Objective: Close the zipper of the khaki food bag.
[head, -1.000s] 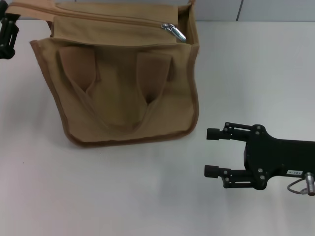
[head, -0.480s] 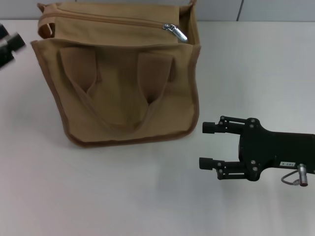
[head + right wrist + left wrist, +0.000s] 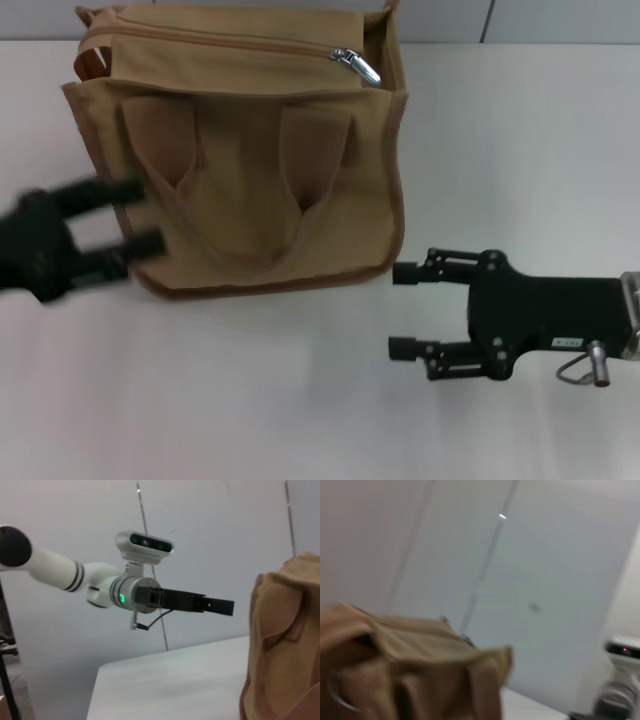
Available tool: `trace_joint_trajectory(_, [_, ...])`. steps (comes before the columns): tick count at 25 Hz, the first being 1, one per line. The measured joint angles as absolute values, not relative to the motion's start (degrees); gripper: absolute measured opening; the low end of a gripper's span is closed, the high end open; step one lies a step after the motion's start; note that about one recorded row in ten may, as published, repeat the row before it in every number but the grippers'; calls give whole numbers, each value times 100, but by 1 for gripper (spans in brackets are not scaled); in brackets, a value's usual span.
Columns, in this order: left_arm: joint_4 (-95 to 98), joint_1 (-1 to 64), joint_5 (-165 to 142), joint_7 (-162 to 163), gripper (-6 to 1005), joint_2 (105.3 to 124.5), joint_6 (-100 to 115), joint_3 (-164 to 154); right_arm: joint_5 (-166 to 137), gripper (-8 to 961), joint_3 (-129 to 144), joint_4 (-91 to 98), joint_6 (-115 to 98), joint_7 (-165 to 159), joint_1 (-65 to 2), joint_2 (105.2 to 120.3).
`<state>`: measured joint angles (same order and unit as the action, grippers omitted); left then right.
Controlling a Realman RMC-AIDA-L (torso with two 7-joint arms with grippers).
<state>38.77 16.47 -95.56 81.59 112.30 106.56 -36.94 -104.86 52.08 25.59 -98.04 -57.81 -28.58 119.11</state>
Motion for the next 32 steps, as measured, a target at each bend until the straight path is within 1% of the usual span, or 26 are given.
trace_joint_trajectory(1, [3603,1833,-10199,7616,778,11312,10875,-3720,-10485,770,5254,2543,-9772,-5781,-2873,11912])
trace_joint_trajectory(3, [3603,1833,-10199,7616,778,11312,10875,-3720,-10486,770,5355,2513,-9669,-5779,-2890,11925])
trace_joint_trajectory(4, [3229,2038,-10807,7076,777,11385,10943,-3726,-10486,770,5387,2497,-9628,-5776,-2896,11930])
trace_joint_trajectory(5, [3229,2038,-10807,7076,777,11385,10943,-3726,-10482,770,5421,2438,-9569,-5753,-2922,11936])
trace_joint_trajectory(6, [2998,2162,-11161,6658,777,11443,10876,-3731,-10480,770,5441,2371,-9529,-5730,-2948,11941])
trace_joint_trajectory(8, [2890,2222,-11487,6380,776,11523,10683,-3733,-10476,770,5456,2166,-9428,-5615,-3031,11939])
trace_joint_trajectory(10, [2890,2222,-11487,6380,776,11523,10683,-3733,-10476,770,5458,2009,-9307,-5498,-3092,11938])
trace_joint_trajectory(11, [2872,2247,-11726,6237,776,11583,10381,-3736,-10476,770,5458,1953,-9256,-5444,-3112,11938])
trace_joint_trajectory(20, [2812,2235,-11814,6139,774,11569,10335,-3744,-10456,770,5449,1589,-8989,-5178,-3226,11944])
trace_joint_trajectory(25, [2700,2214,-11924,6001,773,11594,10270,-3744,-10428,770,5449,1491,-8930,-5113,-3306,11948])
trace_joint_trajectory(32, [2614,2209,-11936,5937,772,11568,10262,-3744,-10423,770,5442,1487,-8929,-5127,-3311,11952])
